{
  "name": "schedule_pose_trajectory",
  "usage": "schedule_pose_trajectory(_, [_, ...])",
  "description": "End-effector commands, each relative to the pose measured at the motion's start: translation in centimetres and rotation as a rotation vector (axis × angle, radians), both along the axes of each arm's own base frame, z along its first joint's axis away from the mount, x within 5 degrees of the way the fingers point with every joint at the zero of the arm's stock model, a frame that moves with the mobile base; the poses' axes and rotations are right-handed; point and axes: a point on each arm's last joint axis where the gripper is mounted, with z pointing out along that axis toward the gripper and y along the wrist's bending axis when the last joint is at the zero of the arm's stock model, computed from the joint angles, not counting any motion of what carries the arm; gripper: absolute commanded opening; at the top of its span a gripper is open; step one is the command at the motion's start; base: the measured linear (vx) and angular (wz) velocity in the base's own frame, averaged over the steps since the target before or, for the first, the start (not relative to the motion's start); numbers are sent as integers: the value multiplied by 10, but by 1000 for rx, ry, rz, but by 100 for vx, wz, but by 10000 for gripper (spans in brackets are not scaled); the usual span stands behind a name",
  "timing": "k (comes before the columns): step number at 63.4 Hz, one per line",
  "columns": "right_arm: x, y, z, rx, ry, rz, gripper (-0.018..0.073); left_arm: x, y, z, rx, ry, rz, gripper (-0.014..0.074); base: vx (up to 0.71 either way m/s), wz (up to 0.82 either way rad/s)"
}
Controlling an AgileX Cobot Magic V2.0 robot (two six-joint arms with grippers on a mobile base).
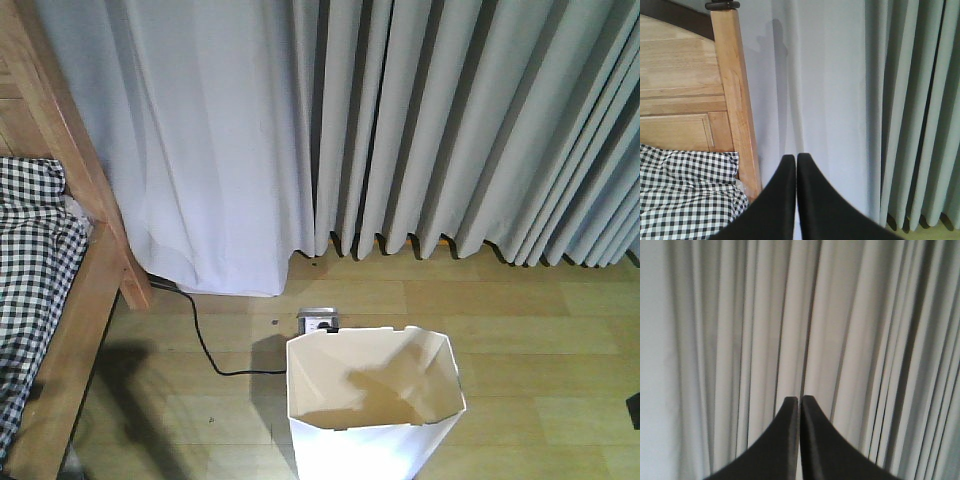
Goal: Move trash bin to bedside with robot
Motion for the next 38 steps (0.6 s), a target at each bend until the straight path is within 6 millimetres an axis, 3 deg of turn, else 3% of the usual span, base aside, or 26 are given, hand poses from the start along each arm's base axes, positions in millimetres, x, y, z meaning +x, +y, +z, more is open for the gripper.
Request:
schedule_pose_trajectory(1, [-1, -1, 2, 4, -79, -8, -9, -2, 0, 15, -1, -103, -3, -6, 0, 0])
schedule_pose_trajectory(38, [-1, 4, -1, 3, -55, 71, -9, -2, 0, 15, -1, -103, -3, -6, 0, 0])
